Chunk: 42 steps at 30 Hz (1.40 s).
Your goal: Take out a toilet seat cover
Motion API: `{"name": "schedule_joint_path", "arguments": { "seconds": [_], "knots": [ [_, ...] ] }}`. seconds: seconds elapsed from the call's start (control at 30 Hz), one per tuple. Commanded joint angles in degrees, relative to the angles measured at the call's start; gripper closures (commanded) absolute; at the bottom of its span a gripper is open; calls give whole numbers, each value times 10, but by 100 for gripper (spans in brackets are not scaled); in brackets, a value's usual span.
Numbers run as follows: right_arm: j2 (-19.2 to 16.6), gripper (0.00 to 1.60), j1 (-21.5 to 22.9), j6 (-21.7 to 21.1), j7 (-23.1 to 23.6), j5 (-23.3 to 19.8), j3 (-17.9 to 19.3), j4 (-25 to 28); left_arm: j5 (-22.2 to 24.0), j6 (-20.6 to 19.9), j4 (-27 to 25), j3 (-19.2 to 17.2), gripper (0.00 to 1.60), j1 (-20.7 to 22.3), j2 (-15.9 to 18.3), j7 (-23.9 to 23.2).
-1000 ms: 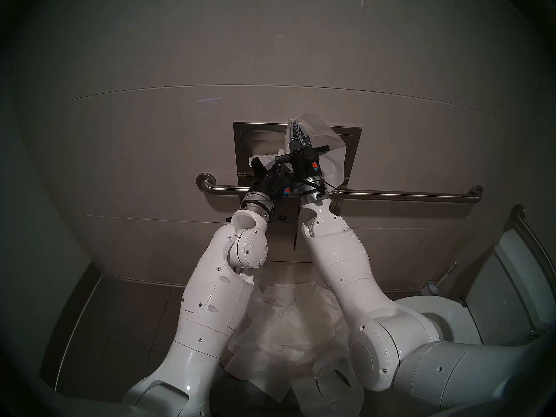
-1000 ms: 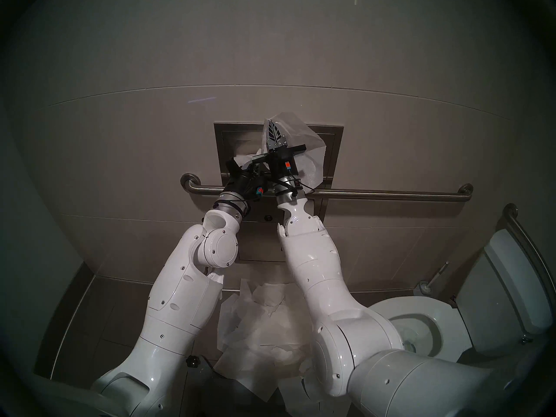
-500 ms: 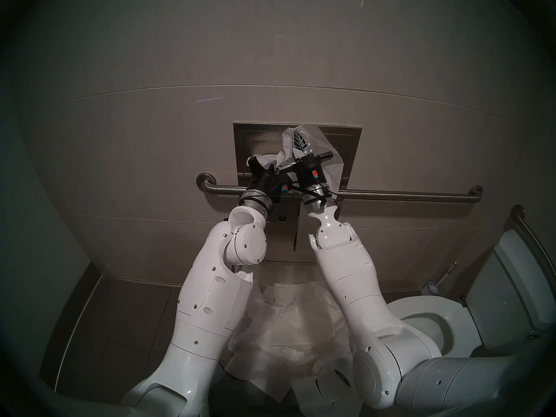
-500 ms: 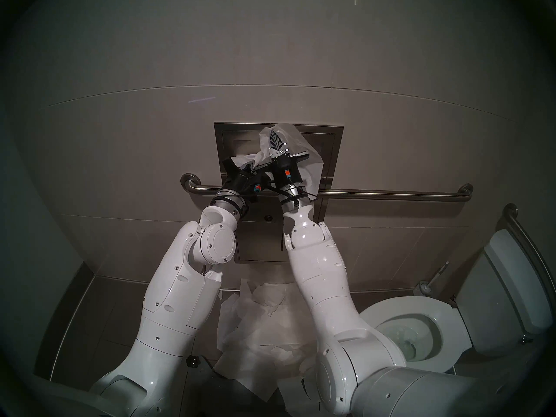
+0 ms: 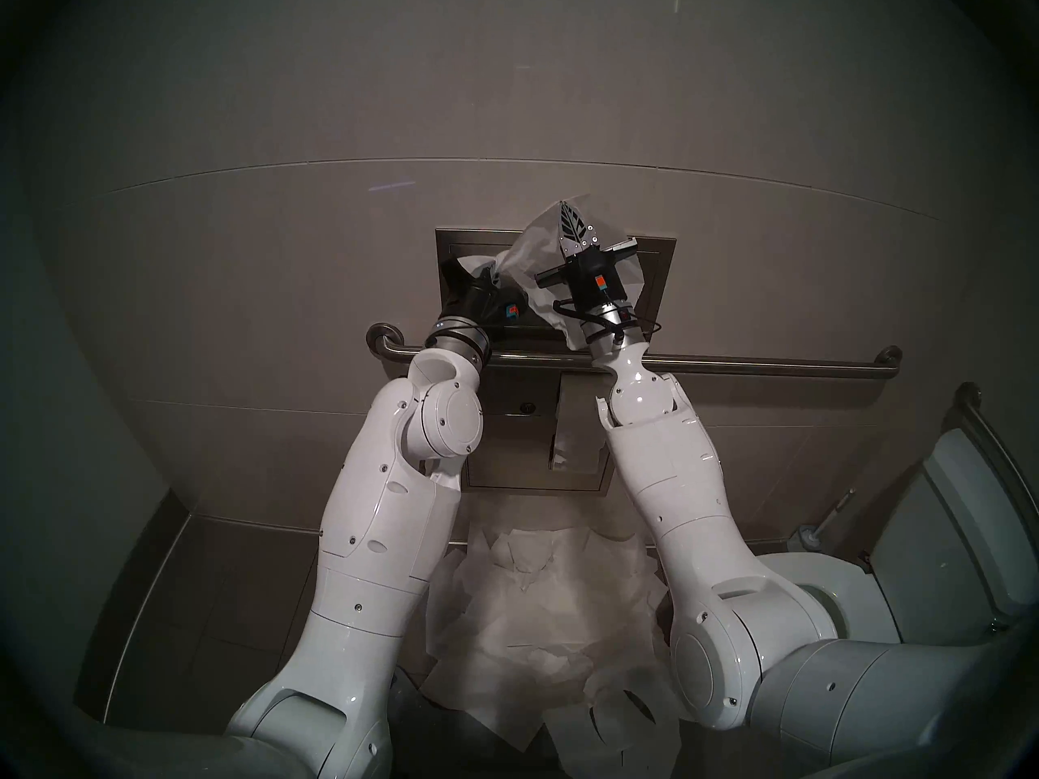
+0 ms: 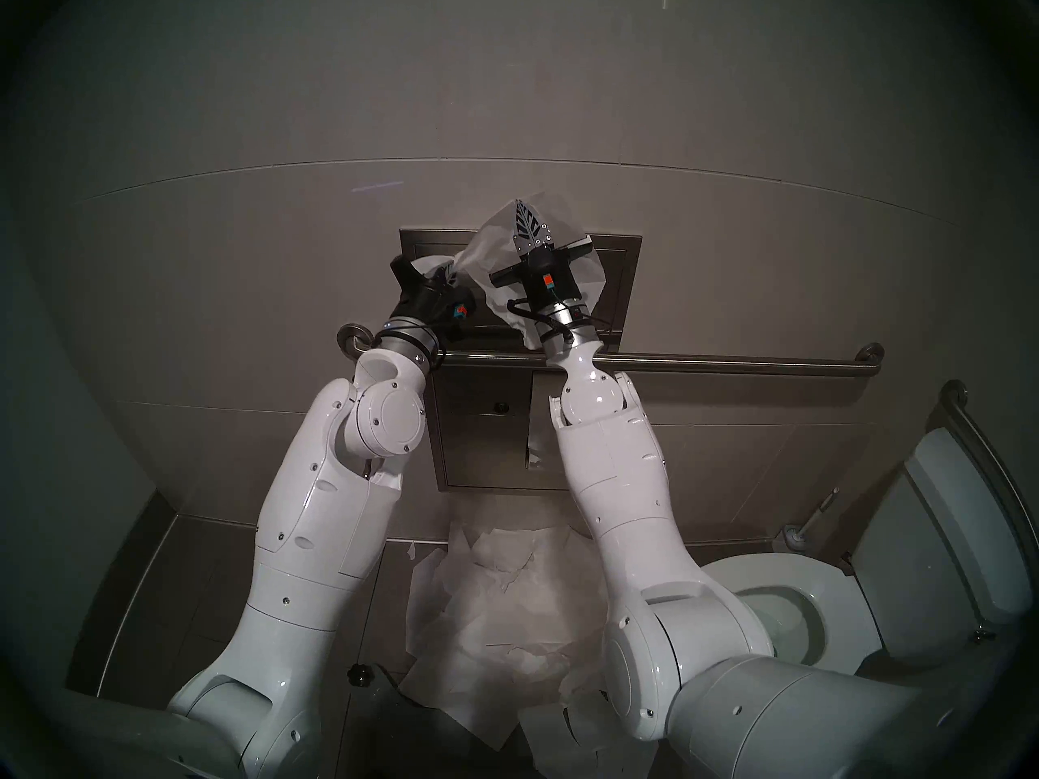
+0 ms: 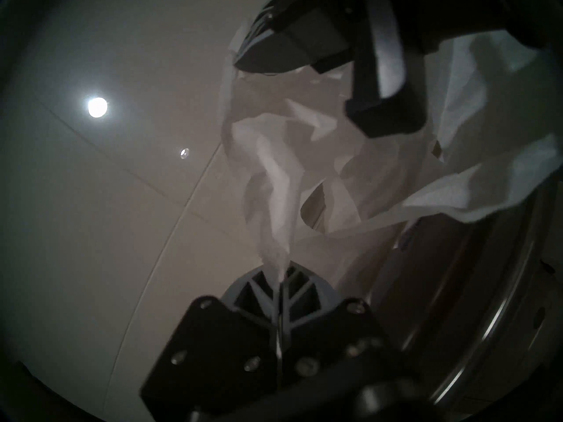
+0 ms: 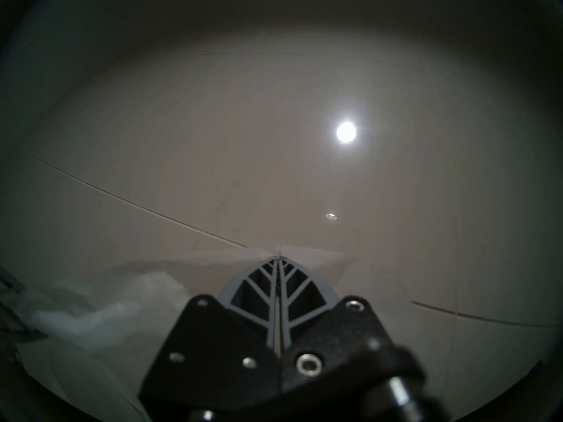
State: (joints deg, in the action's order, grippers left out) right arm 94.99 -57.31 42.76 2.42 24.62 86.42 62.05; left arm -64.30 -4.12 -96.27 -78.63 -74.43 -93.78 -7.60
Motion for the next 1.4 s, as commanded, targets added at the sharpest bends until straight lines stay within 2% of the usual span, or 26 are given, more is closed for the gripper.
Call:
{"name": "schedule_joint_path", "arguments": {
  "seconds": [0.0,0.17,0.7,0.83,0.87,1.0,1.03,1.07,1.1,1.37],
  "knots": [
    [2,160,53,-13,4,14,-1,27,-6,8,-10,-9,160,53,-9,5],
    [8,160,83,-24,11,19,-4,6,-10,10,12,-8,160,84,-6,2],
    [37,160,139,-41,9,39,-16,-60,-23,18,50,-15,160,130,-8,4],
    [35,160,149,-39,5,39,-10,-72,-28,20,55,-19,160,137,-4,5],
    [31,160,164,-37,5,41,-11,-87,-30,20,56,-21,160,139,-3,5],
    [21,160,163,-35,1,44,0,-79,-32,21,57,-29,160,147,-3,7],
    [18,160,180,-33,0,44,3,-94,-33,21,58,-30,160,149,-3,7],
    [16,160,164,-32,0,45,7,-74,-33,21,59,-31,160,151,-3,8],
    [12,160,184,-29,0,46,8,-92,-34,22,60,-32,160,154,-4,8],
    [-2,160,206,-15,-4,56,18,-103,-39,22,72,-36,160,180,-11,9]
  ]
}}
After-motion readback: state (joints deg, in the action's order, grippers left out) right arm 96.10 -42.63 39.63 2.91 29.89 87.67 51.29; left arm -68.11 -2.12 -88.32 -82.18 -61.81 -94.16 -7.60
